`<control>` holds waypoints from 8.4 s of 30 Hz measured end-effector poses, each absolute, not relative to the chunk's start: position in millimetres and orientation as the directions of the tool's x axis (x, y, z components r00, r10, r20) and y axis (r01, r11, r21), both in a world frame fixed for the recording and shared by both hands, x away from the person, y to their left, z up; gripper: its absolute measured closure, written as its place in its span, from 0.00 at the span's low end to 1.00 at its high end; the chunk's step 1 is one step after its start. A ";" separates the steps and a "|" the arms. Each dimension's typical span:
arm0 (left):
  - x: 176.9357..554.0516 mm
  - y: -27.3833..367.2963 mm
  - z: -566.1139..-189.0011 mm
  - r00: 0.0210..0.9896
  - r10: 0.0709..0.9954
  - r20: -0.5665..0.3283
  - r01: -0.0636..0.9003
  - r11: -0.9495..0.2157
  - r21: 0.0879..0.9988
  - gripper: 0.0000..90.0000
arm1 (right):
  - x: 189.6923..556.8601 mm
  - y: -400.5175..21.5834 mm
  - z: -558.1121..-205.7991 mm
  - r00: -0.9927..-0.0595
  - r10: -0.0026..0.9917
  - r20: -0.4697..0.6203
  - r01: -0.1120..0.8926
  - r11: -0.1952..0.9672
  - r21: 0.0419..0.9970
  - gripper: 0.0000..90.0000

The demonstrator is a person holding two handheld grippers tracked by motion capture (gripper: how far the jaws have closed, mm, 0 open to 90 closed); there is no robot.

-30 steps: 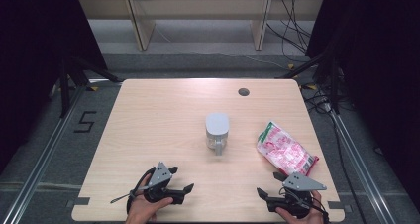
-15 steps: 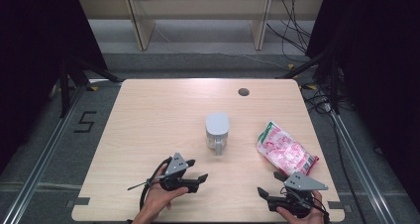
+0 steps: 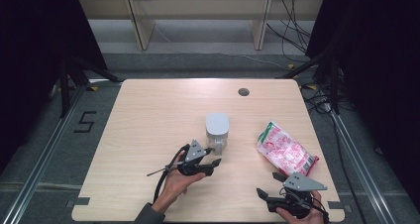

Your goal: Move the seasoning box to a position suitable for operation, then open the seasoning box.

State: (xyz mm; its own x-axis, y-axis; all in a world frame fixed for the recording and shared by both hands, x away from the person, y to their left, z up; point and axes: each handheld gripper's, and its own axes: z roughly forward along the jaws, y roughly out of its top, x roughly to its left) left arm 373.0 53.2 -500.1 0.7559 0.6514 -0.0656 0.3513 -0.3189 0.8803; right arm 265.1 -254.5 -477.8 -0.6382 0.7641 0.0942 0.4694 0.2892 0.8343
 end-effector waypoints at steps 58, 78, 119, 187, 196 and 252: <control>446.0 115.9 -506.4 0.529 0.849 -0.005 0.399 -0.244 0.884 0.79 | 268.3 -253.1 -479.5 -0.685 0.725 0.065 0.438 0.339 0.833 0.26; 416.9 100.0 -509.9 0.618 0.786 0.001 0.341 -0.270 0.901 0.78 | 268.5 -251.9 -480.2 -0.690 0.722 0.053 0.427 0.347 0.835 0.26; 404.7 80.9 -507.8 0.677 0.736 0.017 0.325 -0.319 0.890 0.79 | 268.1 -251.9 -480.2 -0.684 0.727 0.061 0.435 0.340 0.834 0.26; 388.5 91.2 -439.8 0.778 0.628 0.008 0.185 -0.242 0.952 0.93 | 270.3 -250.7 -485.1 -0.682 0.728 0.068 0.461 0.356 0.813 0.19; 396.9 87.7 -446.1 0.781 0.625 -0.004 0.204 -0.249 0.947 0.96 | 270.6 -251.5 -484.7 -0.683 0.728 0.056 0.451 0.360 0.817 0.20; 399.5 95.2 -452.6 0.773 0.632 -0.062 0.232 -0.190 0.954 0.97 | 361.9 -206.1 -454.6 -0.730 0.683 -0.029 0.271 0.329 0.905 1.00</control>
